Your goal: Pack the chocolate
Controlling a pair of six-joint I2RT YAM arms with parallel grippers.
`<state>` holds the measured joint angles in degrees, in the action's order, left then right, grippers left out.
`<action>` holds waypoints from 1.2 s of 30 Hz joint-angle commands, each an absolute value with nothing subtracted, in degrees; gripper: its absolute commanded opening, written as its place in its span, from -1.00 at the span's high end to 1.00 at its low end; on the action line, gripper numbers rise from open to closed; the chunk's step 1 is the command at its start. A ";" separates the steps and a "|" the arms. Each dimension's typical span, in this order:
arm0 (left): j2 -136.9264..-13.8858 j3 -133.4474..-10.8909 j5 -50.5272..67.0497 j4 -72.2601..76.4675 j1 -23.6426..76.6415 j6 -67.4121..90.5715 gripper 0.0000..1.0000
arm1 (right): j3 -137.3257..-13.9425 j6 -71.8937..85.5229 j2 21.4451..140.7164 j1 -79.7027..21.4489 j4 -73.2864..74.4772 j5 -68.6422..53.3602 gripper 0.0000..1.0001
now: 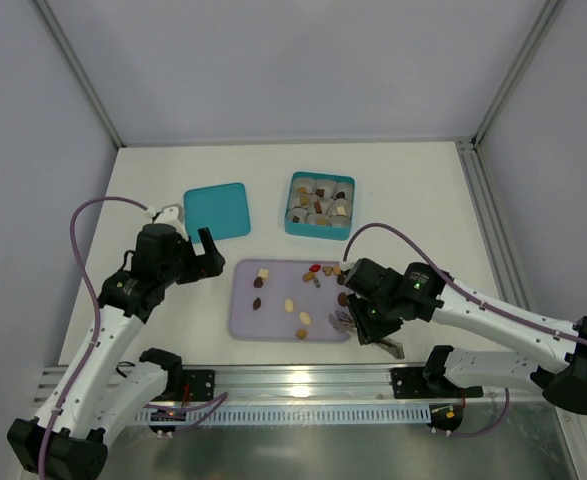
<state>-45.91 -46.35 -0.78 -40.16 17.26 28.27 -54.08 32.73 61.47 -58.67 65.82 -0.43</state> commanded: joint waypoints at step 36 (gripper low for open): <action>-46.93 -46.84 -0.26 -39.29 17.49 28.12 -0.99 | -90.78 15.21 84.19 -32.80 59.50 4.57 0.46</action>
